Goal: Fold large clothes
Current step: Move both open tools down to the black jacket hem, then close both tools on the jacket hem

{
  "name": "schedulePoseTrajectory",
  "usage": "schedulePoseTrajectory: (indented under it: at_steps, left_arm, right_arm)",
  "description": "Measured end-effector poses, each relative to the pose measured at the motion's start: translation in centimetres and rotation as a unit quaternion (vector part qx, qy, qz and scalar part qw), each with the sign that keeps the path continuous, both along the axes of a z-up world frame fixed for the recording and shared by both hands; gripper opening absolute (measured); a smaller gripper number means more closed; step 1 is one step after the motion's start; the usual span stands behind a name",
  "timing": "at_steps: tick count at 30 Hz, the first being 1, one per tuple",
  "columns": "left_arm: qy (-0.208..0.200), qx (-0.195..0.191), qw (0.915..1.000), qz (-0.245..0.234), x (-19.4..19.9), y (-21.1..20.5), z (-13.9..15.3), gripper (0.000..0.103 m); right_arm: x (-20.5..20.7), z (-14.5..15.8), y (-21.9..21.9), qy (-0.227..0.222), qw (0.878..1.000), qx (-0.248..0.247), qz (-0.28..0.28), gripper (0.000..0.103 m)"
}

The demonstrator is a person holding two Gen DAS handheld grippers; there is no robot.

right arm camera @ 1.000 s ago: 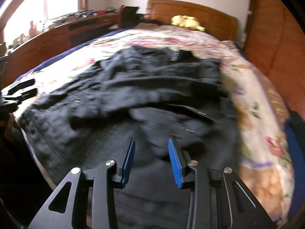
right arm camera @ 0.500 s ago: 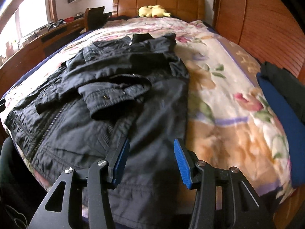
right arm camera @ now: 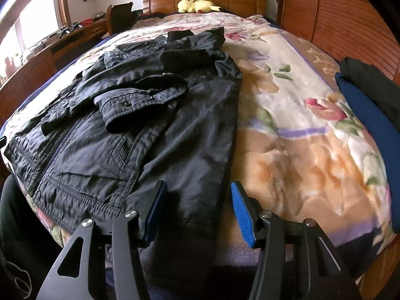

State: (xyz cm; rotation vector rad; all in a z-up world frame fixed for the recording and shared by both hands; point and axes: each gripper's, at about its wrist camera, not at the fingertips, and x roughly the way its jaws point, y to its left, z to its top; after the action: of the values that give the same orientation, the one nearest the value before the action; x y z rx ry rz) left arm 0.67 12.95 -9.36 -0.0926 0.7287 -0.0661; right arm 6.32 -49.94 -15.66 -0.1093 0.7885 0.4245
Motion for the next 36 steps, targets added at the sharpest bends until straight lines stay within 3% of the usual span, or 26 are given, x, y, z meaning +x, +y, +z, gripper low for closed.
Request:
schedulePoseTrajectory:
  at_steps: [9, 19, 24, 34, 36]
  left_arm:
    - [0.029, -0.005, 0.9995, -0.009, 0.5, -0.8, -1.9, 0.05]
    - [0.032, -0.006, 0.9994, -0.009, 0.1, -0.7, -2.2, 0.05]
    - [0.026, -0.009, 0.9995, -0.017, -0.2, -0.9, -2.0, 0.037]
    - [0.02, -0.008, 0.9996, -0.015, -0.6, -0.9, -1.7, 0.027]
    - [0.022, -0.01, 0.9996, -0.014, -0.6, -0.9, -1.8, 0.027]
  right_arm:
    - [0.0, -0.6, 0.1, 0.007, 1.0, 0.008, 0.002, 0.064]
    - [-0.8, -0.6, 0.4, 0.007, 1.0, 0.004, 0.013, 0.064]
    - [-1.3, -0.5, 0.3, 0.014, 1.0, 0.008, 0.025, 0.064]
    - [-2.4, -0.6, 0.0, 0.019, 0.999, 0.015, 0.037, 0.064]
    - [-2.4, -0.6, 0.1, 0.016, 0.999, 0.015, 0.04, 0.058]
